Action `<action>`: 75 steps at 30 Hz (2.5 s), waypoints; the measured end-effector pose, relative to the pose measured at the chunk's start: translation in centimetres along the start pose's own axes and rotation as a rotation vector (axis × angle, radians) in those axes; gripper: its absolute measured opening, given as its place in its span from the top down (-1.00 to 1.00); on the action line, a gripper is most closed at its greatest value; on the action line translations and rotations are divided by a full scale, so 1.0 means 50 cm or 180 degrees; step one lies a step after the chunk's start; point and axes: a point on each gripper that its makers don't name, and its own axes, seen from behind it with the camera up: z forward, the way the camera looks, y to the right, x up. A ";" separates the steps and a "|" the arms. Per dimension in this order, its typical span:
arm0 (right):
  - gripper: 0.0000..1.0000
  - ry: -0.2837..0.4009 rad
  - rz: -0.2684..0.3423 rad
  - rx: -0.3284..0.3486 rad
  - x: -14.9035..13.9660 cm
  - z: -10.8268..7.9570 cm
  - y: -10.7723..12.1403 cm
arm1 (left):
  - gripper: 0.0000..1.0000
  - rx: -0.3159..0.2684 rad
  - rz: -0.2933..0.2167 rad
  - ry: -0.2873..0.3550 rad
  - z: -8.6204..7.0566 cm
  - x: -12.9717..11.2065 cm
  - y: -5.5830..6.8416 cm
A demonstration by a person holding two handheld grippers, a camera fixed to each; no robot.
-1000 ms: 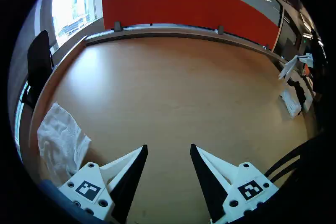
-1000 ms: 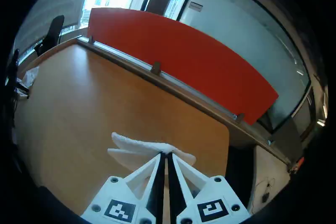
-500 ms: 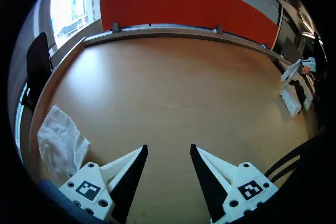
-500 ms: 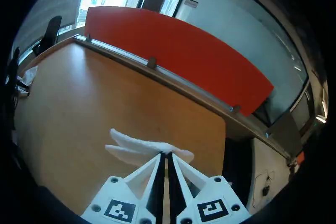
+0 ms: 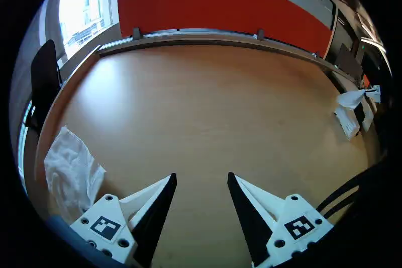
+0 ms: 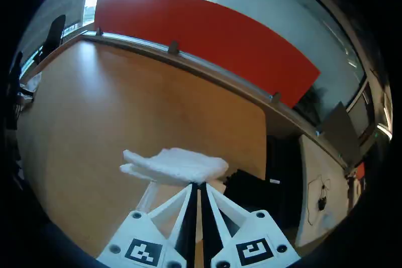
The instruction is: Fold towel
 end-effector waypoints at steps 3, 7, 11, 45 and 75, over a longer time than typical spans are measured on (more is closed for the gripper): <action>0.91 -0.0051 0.0061 -0.0011 -0.025 -0.001 0.000 | -0.48 -0.0005 0.0005 -0.0004 0.001 -0.001 0.002; 0.91 -0.0095 0.0114 -0.0030 -0.047 -0.002 0.002 | -0.48 -0.0006 0.0021 -0.0004 -0.001 -0.002 0.004; 0.92 -0.0140 0.0137 -0.0050 -0.064 -0.003 0.005 | -0.48 -0.0003 0.0023 -0.0004 -0.002 -0.004 0.004; 0.91 -0.0732 0.0465 -0.0139 -0.238 0.030 0.015 | -0.48 0.0037 0.0038 -0.0007 -0.009 -0.010 -0.006; 0.90 -0.0859 0.0556 -0.0218 -0.276 0.038 0.019 | -0.48 0.0053 0.0055 -0.0001 -0.018 -0.015 -0.011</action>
